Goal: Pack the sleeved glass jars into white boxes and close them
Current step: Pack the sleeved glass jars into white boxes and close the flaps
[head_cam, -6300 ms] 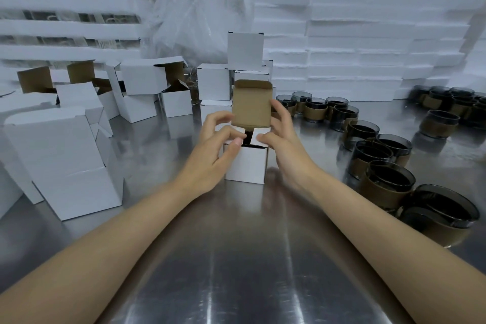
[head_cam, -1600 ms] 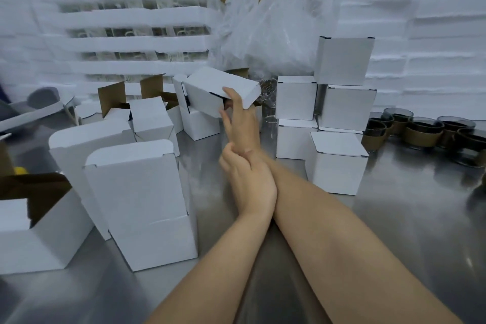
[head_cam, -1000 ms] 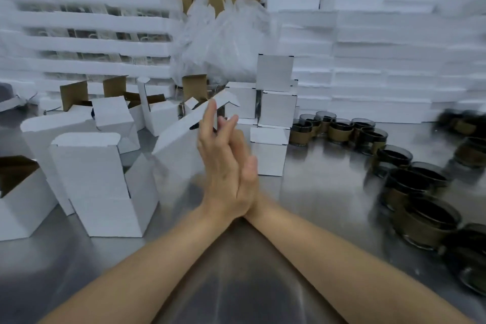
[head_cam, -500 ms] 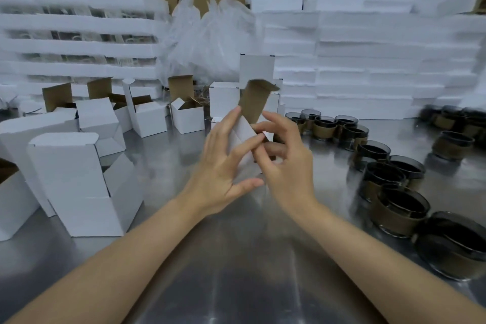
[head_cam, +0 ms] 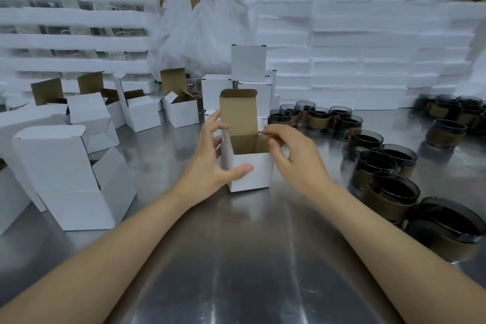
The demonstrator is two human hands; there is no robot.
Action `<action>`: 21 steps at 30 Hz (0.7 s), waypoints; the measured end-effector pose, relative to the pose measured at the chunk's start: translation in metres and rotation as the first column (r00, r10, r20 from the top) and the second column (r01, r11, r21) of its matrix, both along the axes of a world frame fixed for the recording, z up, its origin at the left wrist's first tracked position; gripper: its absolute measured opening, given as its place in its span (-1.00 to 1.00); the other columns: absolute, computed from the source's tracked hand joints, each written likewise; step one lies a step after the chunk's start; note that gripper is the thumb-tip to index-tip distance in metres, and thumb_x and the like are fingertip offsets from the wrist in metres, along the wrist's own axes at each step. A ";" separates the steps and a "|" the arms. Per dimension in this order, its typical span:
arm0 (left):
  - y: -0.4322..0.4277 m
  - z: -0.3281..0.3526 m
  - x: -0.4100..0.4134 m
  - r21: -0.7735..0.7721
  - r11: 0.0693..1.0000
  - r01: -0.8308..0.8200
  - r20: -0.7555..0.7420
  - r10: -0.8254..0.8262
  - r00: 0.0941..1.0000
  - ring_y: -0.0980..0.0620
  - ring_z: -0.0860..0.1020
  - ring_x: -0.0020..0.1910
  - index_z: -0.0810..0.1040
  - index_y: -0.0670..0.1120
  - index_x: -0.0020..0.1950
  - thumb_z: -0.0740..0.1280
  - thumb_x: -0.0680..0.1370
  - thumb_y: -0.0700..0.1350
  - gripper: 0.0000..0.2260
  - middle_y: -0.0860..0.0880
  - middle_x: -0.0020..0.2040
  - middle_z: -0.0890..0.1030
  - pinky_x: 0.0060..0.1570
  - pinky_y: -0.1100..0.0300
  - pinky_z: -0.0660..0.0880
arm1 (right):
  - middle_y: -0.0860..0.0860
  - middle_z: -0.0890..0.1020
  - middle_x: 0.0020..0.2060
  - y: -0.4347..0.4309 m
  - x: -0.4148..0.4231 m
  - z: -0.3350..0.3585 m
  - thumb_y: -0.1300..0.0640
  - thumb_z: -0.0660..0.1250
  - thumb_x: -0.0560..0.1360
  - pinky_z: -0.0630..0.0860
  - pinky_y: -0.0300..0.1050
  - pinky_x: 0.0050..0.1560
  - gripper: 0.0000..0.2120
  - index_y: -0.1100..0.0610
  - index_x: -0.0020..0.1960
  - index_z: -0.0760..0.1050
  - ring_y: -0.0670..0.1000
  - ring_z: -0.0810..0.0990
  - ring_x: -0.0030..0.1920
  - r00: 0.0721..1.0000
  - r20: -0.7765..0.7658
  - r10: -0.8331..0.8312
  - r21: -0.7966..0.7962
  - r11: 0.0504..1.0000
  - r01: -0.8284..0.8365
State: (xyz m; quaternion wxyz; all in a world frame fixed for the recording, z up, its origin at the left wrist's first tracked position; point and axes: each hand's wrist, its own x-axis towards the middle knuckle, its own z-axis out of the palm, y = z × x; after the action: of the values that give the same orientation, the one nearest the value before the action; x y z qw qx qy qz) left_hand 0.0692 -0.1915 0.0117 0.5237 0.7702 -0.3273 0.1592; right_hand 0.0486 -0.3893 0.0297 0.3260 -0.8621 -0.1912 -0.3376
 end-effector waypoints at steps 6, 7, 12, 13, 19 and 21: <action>0.005 -0.004 0.008 0.055 0.979 -0.196 0.053 0.193 0.980 0.09 0.27 0.23 0.14 -0.10 0.13 0.51 0.32 0.10 -0.34 0.01 0.23 0.15 0.20 0.53 0.22 | -0.09 0.66 -0.11 0.004 0.004 -0.001 0.16 0.33 0.53 0.39 -0.51 -0.14 -0.88 0.11 0.00 0.62 -0.24 0.56 -0.12 0.989 -0.147 0.014 0.265 0.964 0.026; 0.009 -0.003 0.009 0.085 0.974 -0.210 0.034 0.207 0.978 0.09 0.27 0.16 0.15 -0.10 0.10 0.50 0.33 0.14 -0.36 -0.02 0.17 0.17 0.12 0.59 0.21 | -0.09 0.65 -0.12 0.004 0.004 -0.001 0.18 0.34 0.51 0.42 -0.50 -0.13 -0.90 0.12 -0.01 0.62 -0.26 0.57 -0.13 0.987 -0.162 0.017 0.323 0.946 0.036; 0.021 -0.006 0.015 0.252 0.958 -0.134 -0.105 0.165 0.981 0.08 0.35 -0.10 0.21 -0.03 -0.12 0.34 0.29 0.32 -0.49 -0.04 0.02 0.35 -0.13 0.30 0.41 | 0.00 0.66 -0.17 0.005 0.005 -0.004 0.33 0.34 0.44 0.44 -0.49 -0.24 -0.86 0.19 -0.04 0.63 -0.18 0.62 -0.20 0.955 -0.295 0.016 0.470 0.873 0.131; 0.020 -0.007 0.015 0.267 0.957 -0.114 -0.122 0.151 0.981 0.02 0.38 -0.06 0.23 -0.06 -0.11 0.33 0.31 0.33 -0.47 -0.05 0.05 0.39 -0.10 0.15 0.48 | 0.02 0.66 -0.23 0.005 0.005 -0.005 0.35 0.33 0.43 0.40 -0.51 -0.28 -0.85 0.22 -0.06 0.64 -0.20 0.61 -0.26 0.945 -0.323 0.043 0.493 0.861 0.129; 0.020 -0.009 0.015 0.274 0.956 -0.101 -0.156 0.148 0.977 0.06 0.46 0.10 0.28 0.10 -0.05 0.43 0.28 0.36 -0.49 0.05 0.17 0.44 0.05 0.07 0.51 | 0.04 0.66 -0.19 0.005 0.010 -0.011 0.38 0.36 0.42 0.37 -0.55 -0.26 -0.87 0.28 -0.08 0.65 -0.33 0.58 -0.31 0.926 -0.356 0.125 0.564 0.819 0.106; 0.018 -0.008 0.012 0.236 0.967 -0.091 -0.168 0.133 0.977 0.14 0.47 0.11 0.25 0.26 -0.16 0.48 0.22 0.32 -0.55 0.10 0.17 0.43 0.03 0.19 0.52 | 0.03 0.66 -0.15 0.004 0.011 -0.013 0.39 0.36 0.43 0.41 -0.52 -0.21 -0.88 0.25 -0.13 0.65 -0.29 0.60 -0.27 0.934 -0.333 0.130 0.559 0.825 0.085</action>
State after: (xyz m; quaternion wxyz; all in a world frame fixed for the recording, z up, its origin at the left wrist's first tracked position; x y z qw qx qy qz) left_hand 0.0812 -0.1733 0.0039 0.4502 0.8536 -0.2497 0.0791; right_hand 0.0593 -0.3850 0.0168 0.5993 -0.7711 -0.0308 -0.2129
